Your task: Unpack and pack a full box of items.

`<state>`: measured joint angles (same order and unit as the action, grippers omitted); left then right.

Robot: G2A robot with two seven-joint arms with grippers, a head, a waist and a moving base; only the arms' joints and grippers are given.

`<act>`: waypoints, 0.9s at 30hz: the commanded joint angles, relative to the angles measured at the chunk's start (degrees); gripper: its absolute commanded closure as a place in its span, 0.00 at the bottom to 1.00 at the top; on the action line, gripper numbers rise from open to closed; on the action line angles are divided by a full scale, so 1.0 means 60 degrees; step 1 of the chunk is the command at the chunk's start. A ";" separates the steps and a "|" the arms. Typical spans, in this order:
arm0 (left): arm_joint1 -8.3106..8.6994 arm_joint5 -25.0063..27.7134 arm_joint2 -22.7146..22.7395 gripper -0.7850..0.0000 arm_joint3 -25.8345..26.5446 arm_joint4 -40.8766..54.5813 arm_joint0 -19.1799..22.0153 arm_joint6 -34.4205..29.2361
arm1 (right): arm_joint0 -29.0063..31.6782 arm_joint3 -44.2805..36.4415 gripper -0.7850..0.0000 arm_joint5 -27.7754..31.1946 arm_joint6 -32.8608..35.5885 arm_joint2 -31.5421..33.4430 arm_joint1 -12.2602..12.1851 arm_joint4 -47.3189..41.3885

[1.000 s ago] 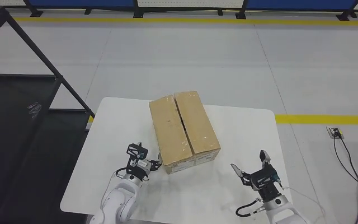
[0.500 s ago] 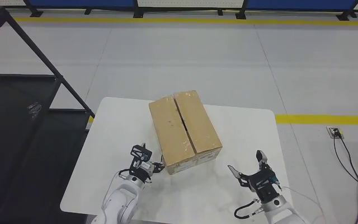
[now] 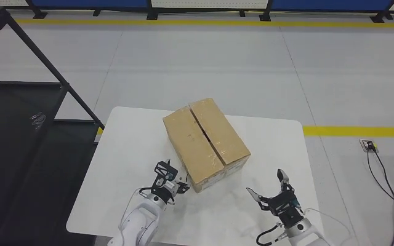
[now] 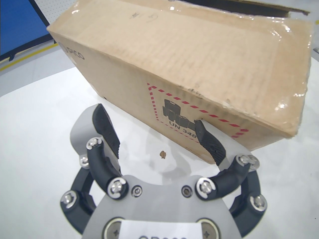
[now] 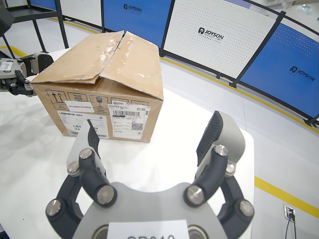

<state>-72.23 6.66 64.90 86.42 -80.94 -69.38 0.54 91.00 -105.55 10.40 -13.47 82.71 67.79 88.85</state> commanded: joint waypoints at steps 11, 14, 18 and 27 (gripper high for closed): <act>-0.0167 -0.0010 -0.0395 0.00 -0.0323 0.0096 0.0401 -0.0025 | 0.0056 -0.0106 0.00 -0.0264 0.0049 -0.0148 0.0032 0.0128; -0.0167 -0.0010 -0.0395 0.00 -0.0323 0.0096 0.0401 -0.0025 | 0.0056 -0.0106 0.00 -0.0264 0.0049 -0.0148 0.0032 0.0128; -0.0167 -0.0010 -0.0395 0.00 -0.0323 0.0096 0.0401 -0.0025 | 0.0054 -0.0115 0.00 -0.0269 0.0033 -0.0156 0.0036 0.0075; -0.0116 0.0491 -0.0234 0.00 -0.0133 -0.0099 0.0190 0.0092 | -0.0268 0.0013 0.00 0.0190 -0.0042 -0.0497 0.0051 0.0298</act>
<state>-72.95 9.39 63.39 85.53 -81.48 -68.12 1.01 89.57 -105.51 11.35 -13.72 79.90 68.09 90.46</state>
